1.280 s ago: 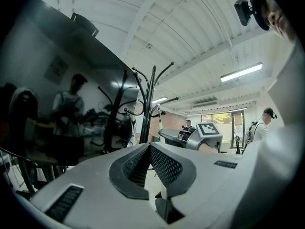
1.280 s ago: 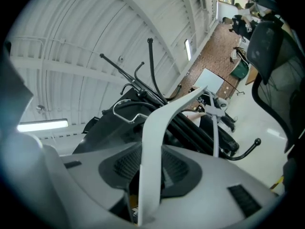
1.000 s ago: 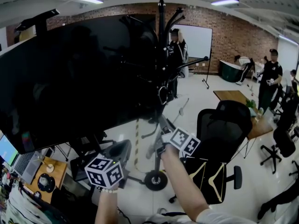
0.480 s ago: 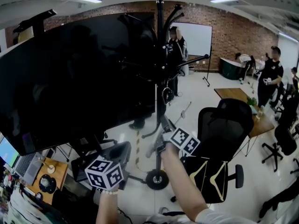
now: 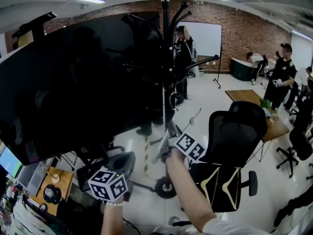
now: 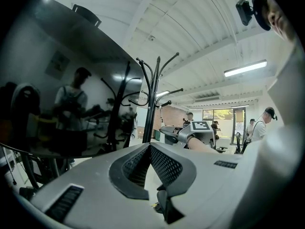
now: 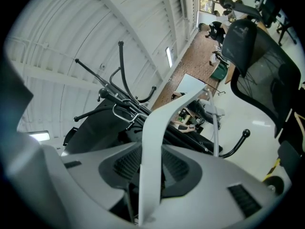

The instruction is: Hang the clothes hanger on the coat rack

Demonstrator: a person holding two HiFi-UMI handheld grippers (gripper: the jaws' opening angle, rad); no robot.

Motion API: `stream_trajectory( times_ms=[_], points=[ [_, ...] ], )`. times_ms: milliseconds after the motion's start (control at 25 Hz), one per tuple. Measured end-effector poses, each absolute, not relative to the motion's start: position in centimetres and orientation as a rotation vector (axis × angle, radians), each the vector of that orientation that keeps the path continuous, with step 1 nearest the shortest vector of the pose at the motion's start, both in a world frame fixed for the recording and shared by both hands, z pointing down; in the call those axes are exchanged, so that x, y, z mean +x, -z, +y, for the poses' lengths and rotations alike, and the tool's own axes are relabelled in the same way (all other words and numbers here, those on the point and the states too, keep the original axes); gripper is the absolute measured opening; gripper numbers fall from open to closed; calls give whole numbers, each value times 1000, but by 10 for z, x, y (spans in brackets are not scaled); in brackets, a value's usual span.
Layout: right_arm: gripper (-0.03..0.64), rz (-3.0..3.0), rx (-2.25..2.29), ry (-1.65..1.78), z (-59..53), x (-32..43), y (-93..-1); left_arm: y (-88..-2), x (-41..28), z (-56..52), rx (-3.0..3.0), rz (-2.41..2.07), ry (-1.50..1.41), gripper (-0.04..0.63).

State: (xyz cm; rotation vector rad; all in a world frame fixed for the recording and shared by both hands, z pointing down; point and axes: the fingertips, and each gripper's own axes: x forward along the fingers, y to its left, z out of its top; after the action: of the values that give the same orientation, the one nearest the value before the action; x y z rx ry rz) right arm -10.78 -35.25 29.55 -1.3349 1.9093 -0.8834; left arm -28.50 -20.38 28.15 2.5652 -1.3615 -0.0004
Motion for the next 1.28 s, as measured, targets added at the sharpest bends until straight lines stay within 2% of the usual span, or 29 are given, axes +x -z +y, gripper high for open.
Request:
stream_trajectory(
  times_ms=[1280],
  points=[
    [166, 1941, -1381, 890, -396, -140, -304, -300, -292, -213, 2536, -1354, -36, -9]
  ],
)
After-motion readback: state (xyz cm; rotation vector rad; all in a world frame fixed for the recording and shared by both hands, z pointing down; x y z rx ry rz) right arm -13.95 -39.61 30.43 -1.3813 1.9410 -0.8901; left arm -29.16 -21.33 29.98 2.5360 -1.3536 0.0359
